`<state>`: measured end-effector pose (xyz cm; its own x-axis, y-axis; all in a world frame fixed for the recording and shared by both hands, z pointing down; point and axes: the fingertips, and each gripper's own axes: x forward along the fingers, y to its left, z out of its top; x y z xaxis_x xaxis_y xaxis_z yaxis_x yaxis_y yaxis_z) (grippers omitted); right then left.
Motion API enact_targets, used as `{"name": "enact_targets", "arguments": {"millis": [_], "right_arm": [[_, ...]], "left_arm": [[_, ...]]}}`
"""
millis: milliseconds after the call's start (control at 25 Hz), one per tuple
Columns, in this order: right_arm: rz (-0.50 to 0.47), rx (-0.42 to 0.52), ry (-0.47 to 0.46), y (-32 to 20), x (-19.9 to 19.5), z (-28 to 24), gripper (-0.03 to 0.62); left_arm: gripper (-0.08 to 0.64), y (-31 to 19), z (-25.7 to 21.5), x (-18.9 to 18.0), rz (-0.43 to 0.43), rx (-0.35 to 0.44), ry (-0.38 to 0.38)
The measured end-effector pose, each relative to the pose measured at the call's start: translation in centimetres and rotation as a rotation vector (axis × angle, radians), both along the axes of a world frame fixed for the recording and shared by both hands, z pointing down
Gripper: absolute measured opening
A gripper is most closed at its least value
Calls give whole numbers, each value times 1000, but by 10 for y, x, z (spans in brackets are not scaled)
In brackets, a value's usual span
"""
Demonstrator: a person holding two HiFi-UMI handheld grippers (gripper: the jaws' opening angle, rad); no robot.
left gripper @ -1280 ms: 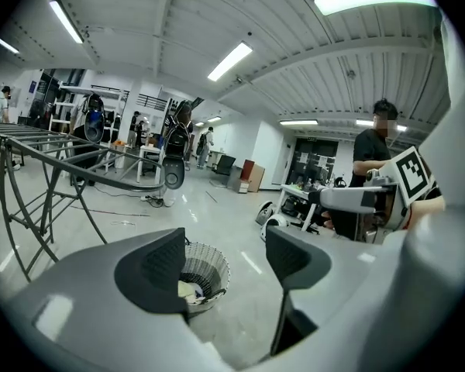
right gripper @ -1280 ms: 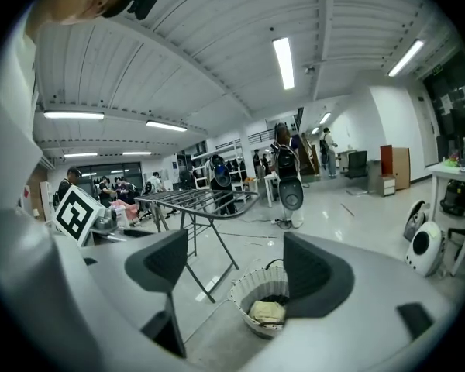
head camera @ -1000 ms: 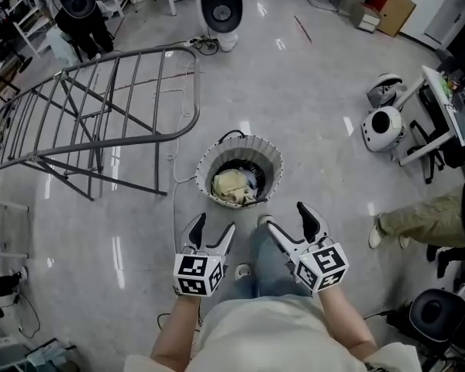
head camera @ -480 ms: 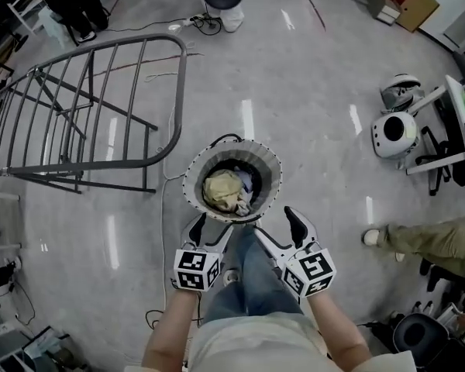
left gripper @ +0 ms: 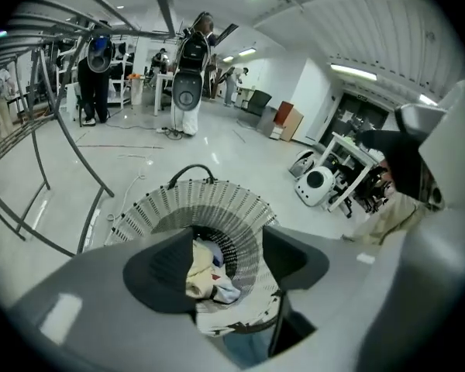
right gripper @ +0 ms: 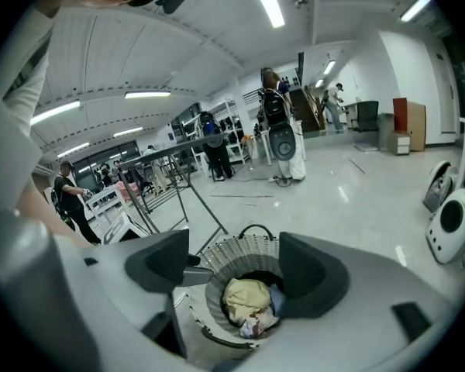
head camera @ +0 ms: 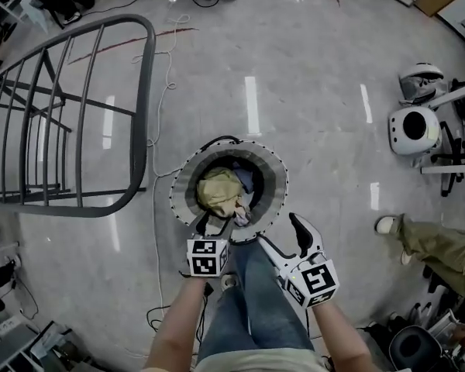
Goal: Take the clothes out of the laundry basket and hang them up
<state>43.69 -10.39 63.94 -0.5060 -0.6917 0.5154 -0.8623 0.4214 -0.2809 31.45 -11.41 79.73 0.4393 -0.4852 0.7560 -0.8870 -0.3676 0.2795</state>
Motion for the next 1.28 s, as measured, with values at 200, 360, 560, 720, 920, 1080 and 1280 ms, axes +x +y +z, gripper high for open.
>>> {"name": "enact_targets", "arguments": {"millis": [200,360,560,720,920,1080,1280], "right_arm": [[19,-28,-21,-22,12,46,356],[7,-44,-23,-36,15,88,350],[0,-71,-20,-51,16,129,350],[0,-102,-33,-58,15,158,350],[28,-121,-61,-62,18,176,350],[44,-124,-69,-67,23,187,345],[51,-133,-76,-66,27,196,336]], "left_arm": [[245,-26,78,0,-31,-57,-55],[245,-31,142,-3,-52,-118,-108],[242,-26,217,-10,9,-170,-250],[223,-38,254,-7,70,-192,-298],[201,-48,290,-10,67,-229,-313],[201,-48,323,-12,74,-275,-330],[96,-42,338,-19,106,-269,-408]]}}
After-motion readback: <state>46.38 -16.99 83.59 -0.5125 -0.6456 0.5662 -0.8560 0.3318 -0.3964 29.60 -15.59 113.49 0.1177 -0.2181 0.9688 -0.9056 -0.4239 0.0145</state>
